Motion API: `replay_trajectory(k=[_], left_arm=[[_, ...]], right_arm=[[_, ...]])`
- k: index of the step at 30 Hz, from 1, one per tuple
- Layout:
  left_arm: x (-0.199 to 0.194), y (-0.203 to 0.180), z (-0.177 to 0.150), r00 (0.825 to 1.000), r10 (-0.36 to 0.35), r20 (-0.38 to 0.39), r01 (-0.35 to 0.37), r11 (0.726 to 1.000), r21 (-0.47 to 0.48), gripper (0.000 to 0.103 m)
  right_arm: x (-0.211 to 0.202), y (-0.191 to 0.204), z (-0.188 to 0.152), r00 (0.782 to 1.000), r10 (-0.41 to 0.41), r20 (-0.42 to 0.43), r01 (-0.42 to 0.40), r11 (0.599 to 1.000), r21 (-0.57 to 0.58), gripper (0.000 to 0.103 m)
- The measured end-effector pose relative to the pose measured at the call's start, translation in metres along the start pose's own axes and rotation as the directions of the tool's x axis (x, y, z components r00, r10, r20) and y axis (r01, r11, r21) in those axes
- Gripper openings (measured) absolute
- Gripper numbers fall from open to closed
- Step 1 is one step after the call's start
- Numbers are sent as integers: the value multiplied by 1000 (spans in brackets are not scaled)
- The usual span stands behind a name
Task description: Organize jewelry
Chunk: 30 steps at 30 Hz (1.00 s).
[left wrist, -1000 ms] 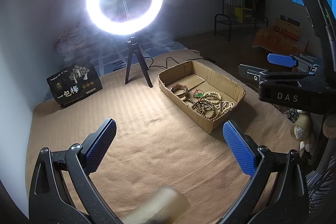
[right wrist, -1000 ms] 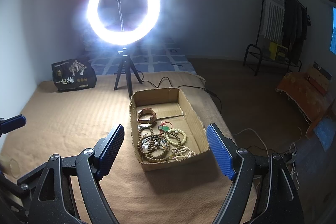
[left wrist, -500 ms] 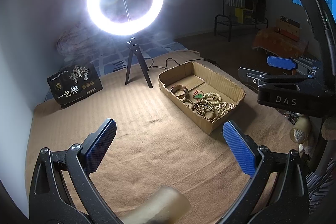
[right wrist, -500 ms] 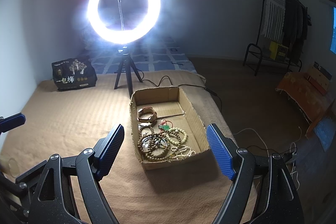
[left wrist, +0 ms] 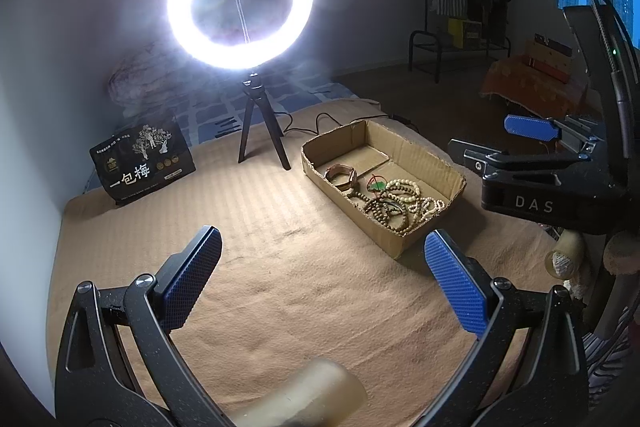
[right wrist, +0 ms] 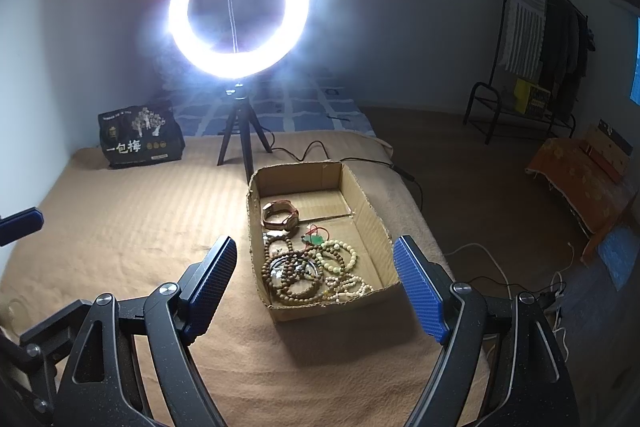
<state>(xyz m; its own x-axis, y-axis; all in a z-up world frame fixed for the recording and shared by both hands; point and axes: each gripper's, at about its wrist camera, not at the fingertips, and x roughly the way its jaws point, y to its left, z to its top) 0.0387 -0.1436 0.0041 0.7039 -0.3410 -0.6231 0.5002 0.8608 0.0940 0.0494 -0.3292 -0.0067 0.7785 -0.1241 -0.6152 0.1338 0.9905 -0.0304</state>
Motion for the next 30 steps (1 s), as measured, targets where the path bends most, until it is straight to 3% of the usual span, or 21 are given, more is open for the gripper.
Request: replay_trajectory(k=[13,30], left_arm=[[-1,0,1,1000,2,2,-2,1000,-5,103],[-1,-6,7,997,68,28,-67,996,-60,103]], right_arm=[[1,1,0,1000,0,-4,0,1000,-3,81],[2,5,-1,1000,-5,-14,5,1000,-19,81]])
